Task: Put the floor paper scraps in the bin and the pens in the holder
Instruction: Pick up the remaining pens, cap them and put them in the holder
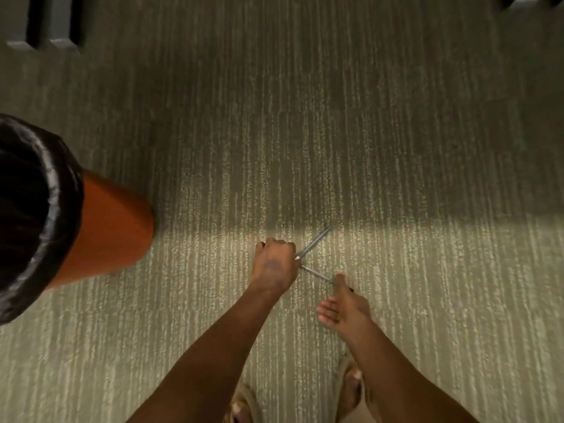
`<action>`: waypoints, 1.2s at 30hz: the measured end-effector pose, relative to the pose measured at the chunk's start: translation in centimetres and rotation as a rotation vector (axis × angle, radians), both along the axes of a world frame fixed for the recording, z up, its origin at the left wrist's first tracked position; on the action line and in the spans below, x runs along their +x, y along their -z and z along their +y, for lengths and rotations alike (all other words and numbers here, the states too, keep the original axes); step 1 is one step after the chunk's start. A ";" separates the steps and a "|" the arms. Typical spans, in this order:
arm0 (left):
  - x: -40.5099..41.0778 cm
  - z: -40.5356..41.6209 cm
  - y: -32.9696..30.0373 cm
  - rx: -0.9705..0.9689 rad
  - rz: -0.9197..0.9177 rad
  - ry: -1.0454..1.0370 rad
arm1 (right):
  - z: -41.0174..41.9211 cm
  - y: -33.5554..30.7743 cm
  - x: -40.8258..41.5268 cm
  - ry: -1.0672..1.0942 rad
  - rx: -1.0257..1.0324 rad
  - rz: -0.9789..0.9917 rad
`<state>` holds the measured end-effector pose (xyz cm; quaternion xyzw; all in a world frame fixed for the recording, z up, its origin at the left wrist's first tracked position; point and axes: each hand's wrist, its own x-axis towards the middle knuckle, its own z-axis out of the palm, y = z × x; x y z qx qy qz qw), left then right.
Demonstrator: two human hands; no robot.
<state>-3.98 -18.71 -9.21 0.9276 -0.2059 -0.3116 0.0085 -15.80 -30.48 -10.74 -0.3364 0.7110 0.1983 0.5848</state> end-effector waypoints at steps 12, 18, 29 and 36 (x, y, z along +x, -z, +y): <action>-0.4 1.0 1.7 -0.034 0.033 -0.160 | 0.3 2.5 1.4 -0.398 -0.606 -0.033; 0.2 2.1 -1.5 -0.468 0.219 -0.650 | -1.3 -3.5 4.6 -1.002 -0.859 -0.652; 1.9 3.6 -14.8 -0.898 0.433 -1.136 | 2.7 -13.9 7.8 -0.613 -0.014 -0.695; 2.5 4.0 -29.4 -0.940 0.377 -1.190 | 4.6 -29.3 9.7 -0.297 0.175 -0.733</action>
